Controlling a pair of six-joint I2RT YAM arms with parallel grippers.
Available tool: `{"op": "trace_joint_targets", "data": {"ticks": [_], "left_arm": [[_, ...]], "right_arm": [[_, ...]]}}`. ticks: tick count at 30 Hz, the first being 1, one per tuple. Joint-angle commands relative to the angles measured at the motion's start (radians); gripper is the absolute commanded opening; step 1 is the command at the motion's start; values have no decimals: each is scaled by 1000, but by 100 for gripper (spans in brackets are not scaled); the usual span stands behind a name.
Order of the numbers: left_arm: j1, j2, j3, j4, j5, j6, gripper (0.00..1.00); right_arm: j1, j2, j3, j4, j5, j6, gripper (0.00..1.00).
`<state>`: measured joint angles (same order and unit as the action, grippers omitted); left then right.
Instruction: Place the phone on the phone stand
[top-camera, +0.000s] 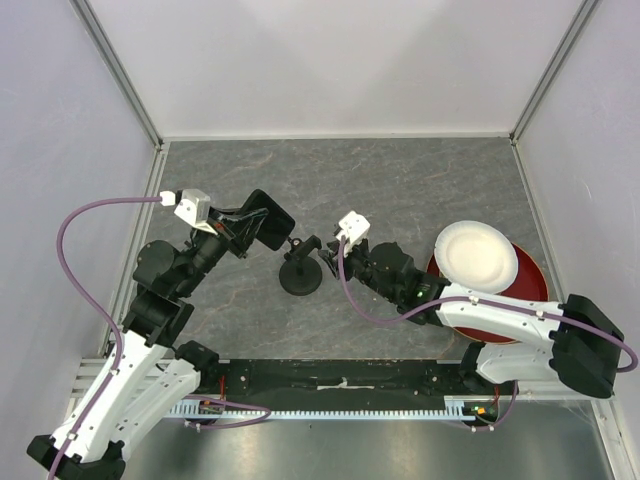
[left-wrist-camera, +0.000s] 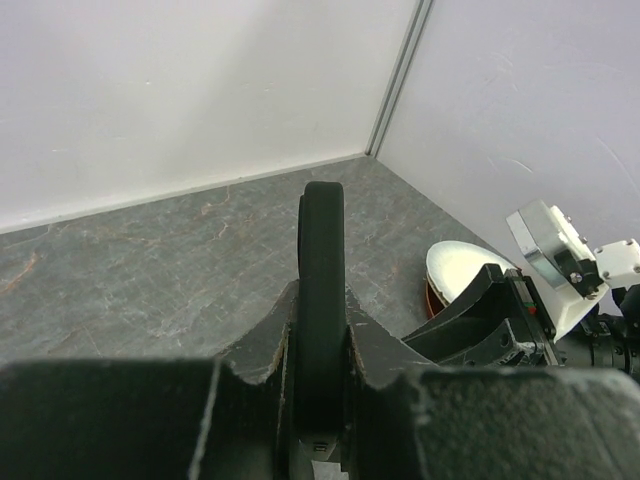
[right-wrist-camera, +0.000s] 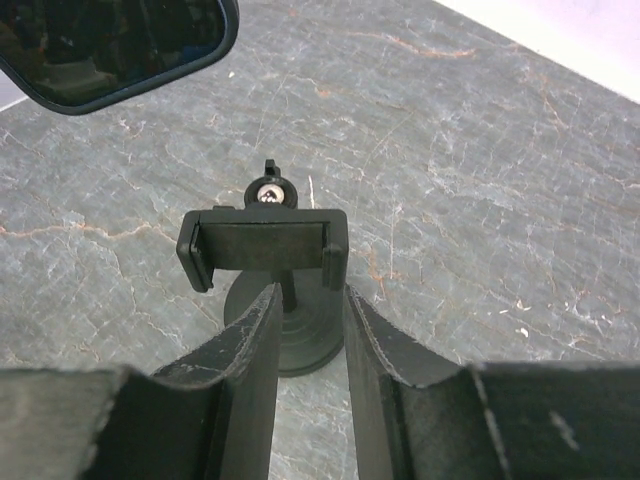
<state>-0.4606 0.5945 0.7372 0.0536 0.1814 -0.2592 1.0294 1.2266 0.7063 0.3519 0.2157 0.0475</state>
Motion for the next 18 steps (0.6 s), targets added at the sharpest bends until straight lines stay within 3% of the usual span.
{"op": "trace_joint_targets", "data": {"ticks": [1,18], "left_arm": [[-4,-16,11,100,-23,2,2],[-7,-16,7,107,-11,2,2]], "right_arm": [[-2,25,-11,134,-9,-34,36],[-2,117,-14,220,36,-41,31]]}}
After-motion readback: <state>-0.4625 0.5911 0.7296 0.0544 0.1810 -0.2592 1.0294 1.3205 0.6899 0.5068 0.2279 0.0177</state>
